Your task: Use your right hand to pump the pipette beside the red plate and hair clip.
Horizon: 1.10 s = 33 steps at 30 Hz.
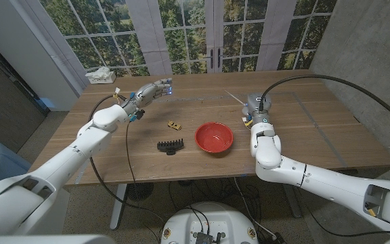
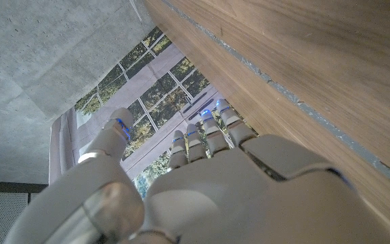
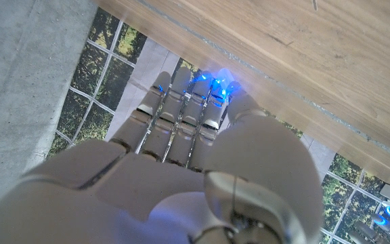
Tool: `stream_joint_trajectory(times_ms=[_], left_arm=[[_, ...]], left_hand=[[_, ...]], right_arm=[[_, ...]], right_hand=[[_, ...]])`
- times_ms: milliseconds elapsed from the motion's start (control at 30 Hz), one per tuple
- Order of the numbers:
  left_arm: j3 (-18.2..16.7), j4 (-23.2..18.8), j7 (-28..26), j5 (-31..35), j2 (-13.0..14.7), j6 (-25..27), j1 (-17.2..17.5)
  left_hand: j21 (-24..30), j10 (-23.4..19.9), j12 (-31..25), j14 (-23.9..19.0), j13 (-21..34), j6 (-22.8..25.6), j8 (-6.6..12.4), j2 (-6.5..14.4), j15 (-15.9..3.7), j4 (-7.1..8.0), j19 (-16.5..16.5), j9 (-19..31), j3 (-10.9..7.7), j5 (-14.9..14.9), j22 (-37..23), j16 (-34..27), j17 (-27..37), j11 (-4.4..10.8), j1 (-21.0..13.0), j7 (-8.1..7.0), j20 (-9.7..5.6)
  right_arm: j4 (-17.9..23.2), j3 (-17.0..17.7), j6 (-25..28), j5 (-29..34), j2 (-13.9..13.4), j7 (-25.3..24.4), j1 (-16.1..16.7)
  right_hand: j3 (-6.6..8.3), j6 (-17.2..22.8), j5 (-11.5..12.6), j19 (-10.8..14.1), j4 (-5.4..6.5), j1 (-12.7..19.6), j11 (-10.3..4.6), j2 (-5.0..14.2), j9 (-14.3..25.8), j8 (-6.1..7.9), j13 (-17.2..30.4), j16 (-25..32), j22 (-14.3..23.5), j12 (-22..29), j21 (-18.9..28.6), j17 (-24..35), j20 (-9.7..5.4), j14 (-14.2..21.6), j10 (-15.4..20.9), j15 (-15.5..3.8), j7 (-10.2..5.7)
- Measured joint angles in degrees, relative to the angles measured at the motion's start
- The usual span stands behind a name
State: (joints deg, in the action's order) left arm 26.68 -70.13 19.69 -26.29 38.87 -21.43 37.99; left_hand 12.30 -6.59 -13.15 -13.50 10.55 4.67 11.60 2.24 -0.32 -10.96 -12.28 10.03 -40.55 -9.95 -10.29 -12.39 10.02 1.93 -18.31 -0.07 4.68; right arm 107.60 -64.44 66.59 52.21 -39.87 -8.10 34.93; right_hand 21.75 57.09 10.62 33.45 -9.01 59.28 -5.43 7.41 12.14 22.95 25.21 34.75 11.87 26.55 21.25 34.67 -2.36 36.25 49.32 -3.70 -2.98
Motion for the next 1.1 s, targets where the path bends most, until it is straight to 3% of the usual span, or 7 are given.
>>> stream_joint_trajectory(times_ms=[167,267,433,1100], left_arm=[[0.20,0.00,2.03,-0.41,0.02,-0.68,-0.35],[0.71,0.30,2.97,-0.64,-0.24,-0.86,-1.06],[1.05,0.35,4.04,-1.07,-0.55,-0.88,-1.46],[2.26,-0.67,5.88,-2.22,-1.94,1.83,-2.52]], left_hand=[[1.57,-4.34,-0.82,-7.16,0.01,2.16,0.32,-0.90,-1.94,0.60,-4.22,0.00,1.88,0.00,-0.44,-1.66,0.47,-0.59,-1.80,1.31,-0.88],[2.81,-7.37,-1.29,-11.72,0.27,3.79,0.31,-1.06,-2.22,0.80,-7.26,0.00,3.22,0.22,-0.80,-3.13,1.14,-0.86,-2.56,2.33,-1.69],[3.81,-11.03,-1.94,-15.49,0.27,6.83,0.32,-1.54,-2.42,0.88,-9.81,-0.01,4.66,0.22,-1.21,-4.69,2.03,-0.43,-3.21,2.95,-2.23],[4.66,-13.87,-2.38,-16.92,0.53,10.02,1.16,-2.06,-2.46,0.42,-11.09,0.26,5.62,0.21,-1.32,-5.35,2.66,0.66,-5.41,2.81,-2.73]], right_arm=[[0.51,1.26,-0.60,1.17,0.41,0.01,1.11],[0.79,2.19,-1.97,3.48,0.76,0.00,1.93],[1.24,3.53,-3.38,5.29,1.33,-0.06,3.03],[2.03,8.94,-10.23,11.01,3.74,-0.86,6.98]], right_hand=[[0.00,0.00,0.43,0.00,0.00,0.00,0.00,0.00,0.00,0.02,0.19,-0.22,0.00,0.00,0.45,0.00,0.00,0.00,0.00,0.00,0.00],[0.00,0.00,0.45,0.00,0.00,0.00,0.00,0.00,0.00,0.43,0.27,-0.22,0.00,0.00,0.45,0.18,0.00,0.00,0.00,0.00,0.00],[0.00,-0.01,0.45,0.00,0.00,-0.01,0.00,0.00,0.10,0.45,0.45,-0.21,0.00,0.30,0.45,0.27,0.00,0.21,0.00,0.21,0.00],[0.00,-0.01,0.45,0.62,0.00,-0.01,0.00,-0.01,0.26,0.79,1.24,-0.65,-0.01,0.46,1.30,0.53,-0.62,0.41,0.00,0.42,0.00]])
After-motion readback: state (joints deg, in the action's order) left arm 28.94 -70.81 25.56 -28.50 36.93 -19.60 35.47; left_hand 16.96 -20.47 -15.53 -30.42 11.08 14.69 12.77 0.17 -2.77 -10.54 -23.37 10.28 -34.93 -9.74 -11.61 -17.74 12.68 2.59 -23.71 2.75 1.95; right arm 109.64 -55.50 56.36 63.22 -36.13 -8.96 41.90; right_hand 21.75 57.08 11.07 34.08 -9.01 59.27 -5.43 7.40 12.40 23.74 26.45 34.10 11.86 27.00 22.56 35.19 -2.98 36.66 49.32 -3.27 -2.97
